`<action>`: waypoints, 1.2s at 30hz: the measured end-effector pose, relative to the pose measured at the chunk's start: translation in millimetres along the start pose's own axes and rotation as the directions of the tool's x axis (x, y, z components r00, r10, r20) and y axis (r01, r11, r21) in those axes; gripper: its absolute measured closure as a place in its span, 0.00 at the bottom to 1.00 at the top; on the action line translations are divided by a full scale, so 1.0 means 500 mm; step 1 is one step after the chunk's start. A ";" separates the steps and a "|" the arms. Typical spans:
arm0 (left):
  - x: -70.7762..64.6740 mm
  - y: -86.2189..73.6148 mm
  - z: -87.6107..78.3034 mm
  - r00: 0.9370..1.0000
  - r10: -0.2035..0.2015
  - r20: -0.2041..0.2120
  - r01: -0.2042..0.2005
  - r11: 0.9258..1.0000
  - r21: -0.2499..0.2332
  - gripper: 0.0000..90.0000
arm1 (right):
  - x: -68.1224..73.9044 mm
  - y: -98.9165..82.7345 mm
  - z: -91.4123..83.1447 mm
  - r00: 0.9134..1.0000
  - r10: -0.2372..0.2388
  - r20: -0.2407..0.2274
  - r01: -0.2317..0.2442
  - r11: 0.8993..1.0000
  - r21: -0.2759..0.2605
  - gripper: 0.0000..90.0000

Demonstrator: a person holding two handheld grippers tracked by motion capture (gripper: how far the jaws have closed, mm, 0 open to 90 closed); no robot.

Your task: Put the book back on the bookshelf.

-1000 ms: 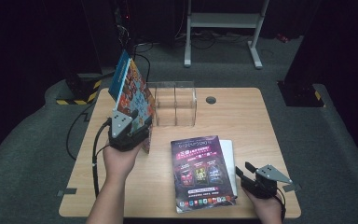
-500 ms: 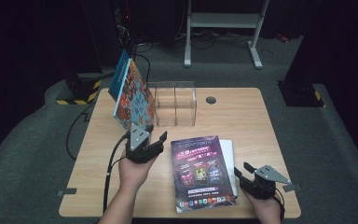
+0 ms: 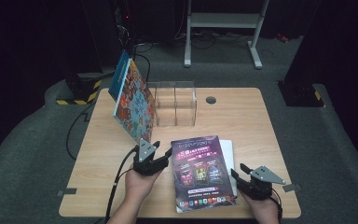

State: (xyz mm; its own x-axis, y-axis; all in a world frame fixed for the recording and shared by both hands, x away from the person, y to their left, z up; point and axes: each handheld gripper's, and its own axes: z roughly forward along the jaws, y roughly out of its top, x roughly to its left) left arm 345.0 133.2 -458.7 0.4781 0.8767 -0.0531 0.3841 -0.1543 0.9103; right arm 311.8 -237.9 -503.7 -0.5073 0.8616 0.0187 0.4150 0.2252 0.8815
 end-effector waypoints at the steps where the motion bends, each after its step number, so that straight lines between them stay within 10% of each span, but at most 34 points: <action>1: -0.002 -0.008 0.005 1.000 -0.007 0.007 0.007 1.000 0.018 0.46 | 0.001 -0.001 0.001 1.000 -0.003 -0.005 0.003 1.000 0.002 0.59; 14: -0.045 -0.078 0.044 0.996 0.045 0.073 -0.056 0.986 0.156 0.40 | 0.010 0.000 0.011 1.000 -0.023 0.003 0.023 0.999 0.031 0.55; 28: -0.046 -0.102 0.049 0.995 0.004 0.096 -0.020 0.986 0.168 0.43 | 0.018 0.003 0.019 0.999 -0.014 0.043 0.012 0.999 0.051 0.55; 36: -0.045 -0.110 0.049 0.997 0.050 0.060 -0.061 0.981 0.187 0.43 | 0.056 0.012 0.023 0.998 -0.068 0.010 0.067 0.995 0.072 0.59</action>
State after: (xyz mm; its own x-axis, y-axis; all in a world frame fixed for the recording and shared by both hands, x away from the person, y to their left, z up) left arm 332.5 110.8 -517.5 0.5433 0.8389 -0.0317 0.4949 -0.2896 0.8193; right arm 308.9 -207.4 -503.6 -0.5268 0.8488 -0.0455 0.4338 0.3145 0.8443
